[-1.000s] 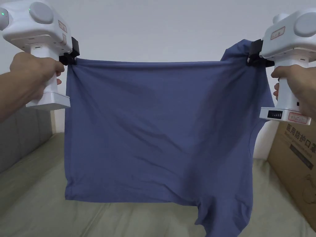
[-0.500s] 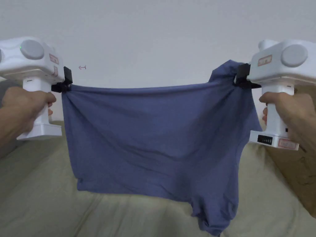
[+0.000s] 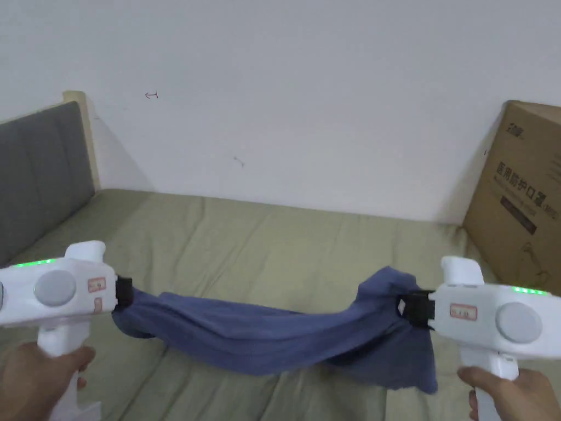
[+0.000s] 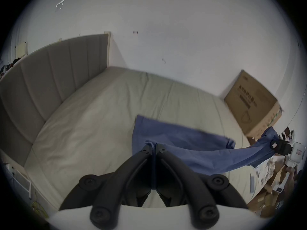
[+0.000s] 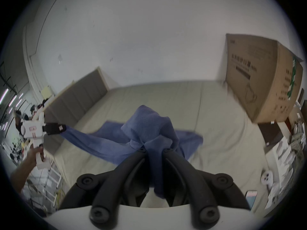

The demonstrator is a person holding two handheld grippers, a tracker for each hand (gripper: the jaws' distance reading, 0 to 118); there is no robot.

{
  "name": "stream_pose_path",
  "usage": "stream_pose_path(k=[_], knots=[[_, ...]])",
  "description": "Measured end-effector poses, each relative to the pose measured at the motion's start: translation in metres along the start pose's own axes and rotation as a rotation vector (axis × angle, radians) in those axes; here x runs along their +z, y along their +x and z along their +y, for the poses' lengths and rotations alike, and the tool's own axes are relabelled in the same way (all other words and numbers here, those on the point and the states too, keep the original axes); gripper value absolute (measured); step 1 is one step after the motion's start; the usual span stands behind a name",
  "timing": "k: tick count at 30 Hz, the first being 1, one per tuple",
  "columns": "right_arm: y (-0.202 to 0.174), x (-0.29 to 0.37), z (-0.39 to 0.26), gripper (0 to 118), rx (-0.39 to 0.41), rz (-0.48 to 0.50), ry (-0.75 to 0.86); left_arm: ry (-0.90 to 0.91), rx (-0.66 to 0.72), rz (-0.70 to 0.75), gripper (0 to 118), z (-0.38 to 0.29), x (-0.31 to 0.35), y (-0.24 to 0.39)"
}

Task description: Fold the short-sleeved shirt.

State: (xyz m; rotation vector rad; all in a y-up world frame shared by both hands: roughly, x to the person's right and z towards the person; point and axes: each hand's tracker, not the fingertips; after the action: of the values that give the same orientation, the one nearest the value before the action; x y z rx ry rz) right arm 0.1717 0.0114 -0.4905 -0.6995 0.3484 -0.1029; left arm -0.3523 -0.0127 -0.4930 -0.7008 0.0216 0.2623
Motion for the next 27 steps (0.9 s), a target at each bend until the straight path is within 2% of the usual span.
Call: stream_pose_path(k=[3, 9, 13, 16, 20, 22, 25, 26, 27], knots=[[0.01, 0.01, -0.07, 9, 0.024, 0.016, -0.069, -0.048, 0.013, -0.022, 3, -0.068, 0.011, -0.016], [0.022, 0.038, -0.169, 9, 0.003, 0.036, -0.174, -0.139, 0.032, -0.009, 3, -0.173, 0.031, -0.046], [0.028, 0.049, -0.206, 9, -0.022, 0.061, -0.243, -0.169, 0.025, 0.005, 3, -0.205, 0.043, -0.056], [0.036, 0.054, -0.225, 9, -0.022, 0.06, -0.264, -0.187, -0.039, 0.023, 3, -0.219, 0.049, -0.059], [0.052, 0.045, -0.245, 9, -0.105, 0.077, -0.323, -0.244, -0.043, 0.013, 3, -0.237, 0.045, -0.059], [0.057, 0.04, -0.252, 9, -0.112, 0.069, -0.352, -0.267, -0.041, 0.011, 3, -0.246, 0.045, -0.054], [0.062, 0.035, -0.261, 18, -0.136, 0.049, -0.399, -0.282, -0.039, 0.021, 4, -0.256, 0.042, -0.053], [0.062, 0.036, -0.263, 23, -0.12, -0.002, -0.433, -0.307, -0.036, 0.027, 5, -0.257, 0.039, -0.054], [0.062, 0.037, -0.265, 44, -0.083, -0.04, -0.459, -0.34, -0.008, 0.036, 15, -0.257, 0.037, -0.056]])
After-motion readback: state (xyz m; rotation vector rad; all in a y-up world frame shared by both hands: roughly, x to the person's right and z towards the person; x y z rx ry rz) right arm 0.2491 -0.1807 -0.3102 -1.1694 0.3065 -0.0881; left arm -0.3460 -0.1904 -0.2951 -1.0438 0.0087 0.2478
